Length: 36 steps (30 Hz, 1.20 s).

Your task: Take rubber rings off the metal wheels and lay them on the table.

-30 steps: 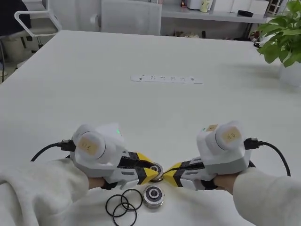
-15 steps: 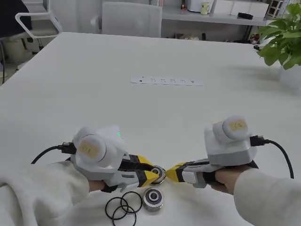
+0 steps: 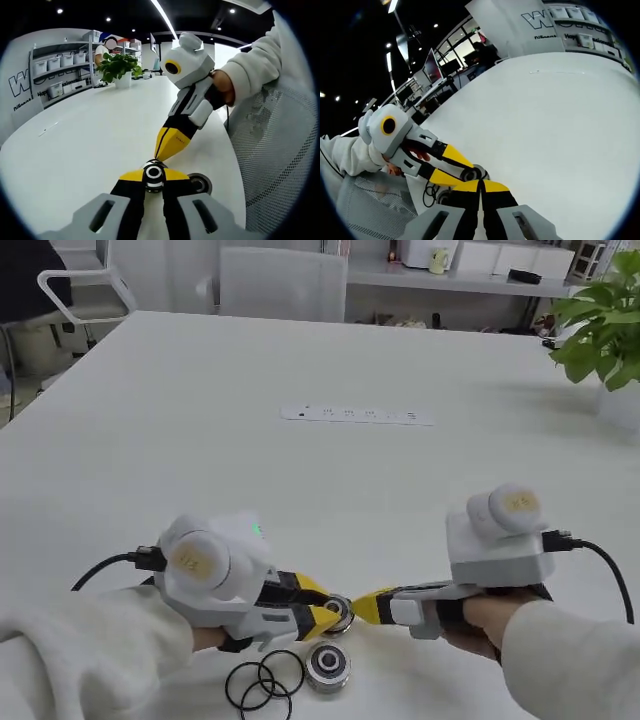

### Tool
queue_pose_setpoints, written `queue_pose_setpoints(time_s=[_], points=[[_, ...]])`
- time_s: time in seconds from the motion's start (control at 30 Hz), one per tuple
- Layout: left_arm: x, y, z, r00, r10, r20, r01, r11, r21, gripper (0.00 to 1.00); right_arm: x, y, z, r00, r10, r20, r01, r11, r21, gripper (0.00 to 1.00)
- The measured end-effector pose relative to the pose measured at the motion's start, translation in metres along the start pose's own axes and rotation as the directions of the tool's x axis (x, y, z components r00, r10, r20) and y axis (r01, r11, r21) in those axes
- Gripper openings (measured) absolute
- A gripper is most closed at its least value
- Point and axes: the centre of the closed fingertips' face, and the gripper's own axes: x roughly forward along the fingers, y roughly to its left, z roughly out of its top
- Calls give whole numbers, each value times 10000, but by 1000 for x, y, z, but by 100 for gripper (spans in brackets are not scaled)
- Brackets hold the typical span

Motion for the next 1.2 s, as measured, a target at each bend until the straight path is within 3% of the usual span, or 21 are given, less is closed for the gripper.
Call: queue_pose_setpoints(time_s=[1.2], points=[[1, 0, 0, 10000, 53, 81, -52, 9999, -105, 8, 0, 13, 8, 9989, 414, 233, -412, 9991, -92, 0]])
